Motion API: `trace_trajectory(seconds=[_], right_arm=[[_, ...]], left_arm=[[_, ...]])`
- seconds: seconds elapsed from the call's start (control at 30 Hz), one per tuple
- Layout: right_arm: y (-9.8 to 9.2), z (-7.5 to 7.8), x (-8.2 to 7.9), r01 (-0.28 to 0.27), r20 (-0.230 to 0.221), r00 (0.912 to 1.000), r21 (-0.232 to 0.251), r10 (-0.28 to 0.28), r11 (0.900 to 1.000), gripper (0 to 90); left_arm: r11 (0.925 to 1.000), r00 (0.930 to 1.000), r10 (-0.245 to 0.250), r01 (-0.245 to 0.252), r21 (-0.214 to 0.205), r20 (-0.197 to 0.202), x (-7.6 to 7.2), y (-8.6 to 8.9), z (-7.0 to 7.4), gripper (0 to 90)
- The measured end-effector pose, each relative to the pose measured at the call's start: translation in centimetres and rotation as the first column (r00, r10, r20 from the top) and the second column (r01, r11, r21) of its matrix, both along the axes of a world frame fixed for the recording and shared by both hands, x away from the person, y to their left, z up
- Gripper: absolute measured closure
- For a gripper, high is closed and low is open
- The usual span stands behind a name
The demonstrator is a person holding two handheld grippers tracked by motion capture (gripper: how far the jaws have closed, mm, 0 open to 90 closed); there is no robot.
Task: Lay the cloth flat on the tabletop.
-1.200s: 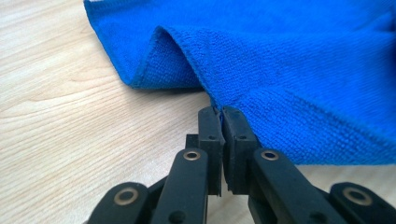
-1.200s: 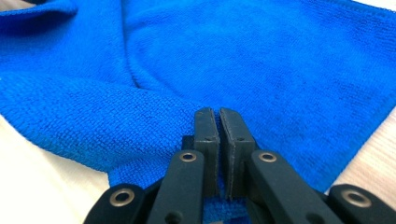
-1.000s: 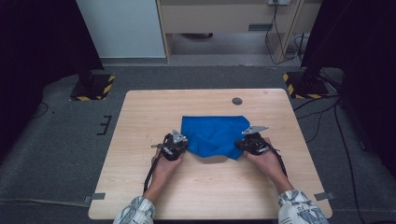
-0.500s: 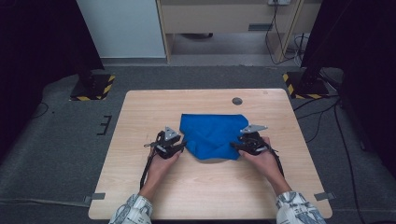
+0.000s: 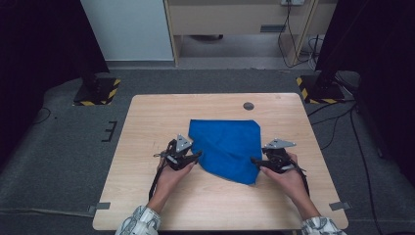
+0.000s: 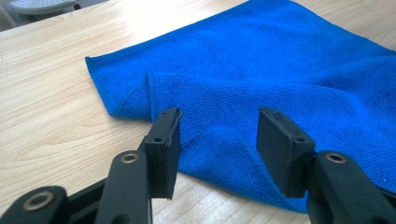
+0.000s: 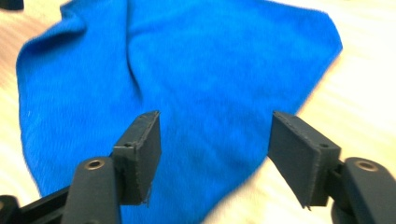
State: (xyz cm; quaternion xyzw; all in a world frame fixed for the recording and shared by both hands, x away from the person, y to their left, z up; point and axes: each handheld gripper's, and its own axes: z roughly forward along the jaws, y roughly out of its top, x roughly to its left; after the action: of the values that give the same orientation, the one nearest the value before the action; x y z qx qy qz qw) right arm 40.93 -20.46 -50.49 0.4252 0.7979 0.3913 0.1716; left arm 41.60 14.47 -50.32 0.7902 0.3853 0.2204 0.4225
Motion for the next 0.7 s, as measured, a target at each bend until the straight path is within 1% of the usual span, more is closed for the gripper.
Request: trace_trajectory(seconds=[0.03,0.07,0.17,0.23,0.27,0.33,0.4,0.47,0.5,0.57,0.67,0.7], right_arm=[[-0.2,0.0,-0.3,-0.004,0.000,1.0000,-0.006,0.004,1.0000,33.0],[-0.4,-0.1,-0.7,-0.002,-0.006,1.0000,0.001,0.002,1.0000,32.8],[-0.8,-0.3,-1.9,-0.014,-0.012,0.9998,-0.002,0.014,0.9999,33.6],[-0.9,-0.6,-2.7,-0.022,-0.020,0.9996,0.001,0.022,0.9998,35.0],[-1.0,-0.7,-3.1,-0.031,-0.024,0.9992,-0.001,0.031,0.9995,35.4],[-0.9,-0.7,-3.6,-0.030,-0.037,0.9989,0.007,0.030,0.9995,35.4],[-0.5,-0.6,-4.0,-0.035,-0.037,0.9987,0.011,0.035,0.9993,34.8],[0.0,-0.6,-4.4,-0.043,-0.027,0.9987,-0.015,0.042,0.9990,33.9],[0.3,-0.8,-4.5,-0.051,-0.023,0.9985,-0.039,0.050,0.9979,33.4],[0.6,-1.3,-4.6,-0.065,-0.033,0.9975,-0.075,0.062,0.9951,33.0],[0.7,-2.0,-4.5,-0.068,-0.048,0.9969,-0.134,0.062,0.9887,33.1],[0.6,-2.2,-4.4,-0.066,-0.050,0.9970,-0.142,0.059,0.9877,32.9]], left_arm=[[1.0000,1.0000,0.001,-0.001,0.001,0.002,0.0,0.0,0.0,49.5],[1.0000,1.0000,0.003,-0.003,0.003,0.004,0.0,0.0,0.1,49.6],[1.0000,0.9999,0.009,-0.009,0.001,0.006,0.0,0.2,0.1,50.0],[0.9999,0.9999,0.011,-0.011,-0.004,0.000,0.0,0.3,0.2,51.2],[0.9999,0.9999,0.011,-0.011,-0.006,-0.001,0.0,0.3,0.2,51.8],[0.9999,0.9999,0.011,-0.011,-0.010,0.003,0.0,0.3,0.4,52.3],[0.9999,0.9999,0.010,-0.010,-0.013,0.007,0.0,0.3,0.5,52.3],[0.9998,0.9999,0.007,-0.007,-0.016,0.008,0.1,0.2,0.5,52.3],[0.9999,1.0000,0.004,-0.004,-0.016,0.006,0.2,0.1,0.5,52.3],[0.9999,1.0000,-0.003,0.003,-0.013,0.000,0.3,0.0,0.4,53.5],[0.9999,0.9999,-0.015,0.015,-0.005,0.000,0.2,-0.2,0.3,57.0],[0.9998,0.9999,-0.017,0.017,-0.006,0.001,0.1,-0.3,0.3,57.4]])
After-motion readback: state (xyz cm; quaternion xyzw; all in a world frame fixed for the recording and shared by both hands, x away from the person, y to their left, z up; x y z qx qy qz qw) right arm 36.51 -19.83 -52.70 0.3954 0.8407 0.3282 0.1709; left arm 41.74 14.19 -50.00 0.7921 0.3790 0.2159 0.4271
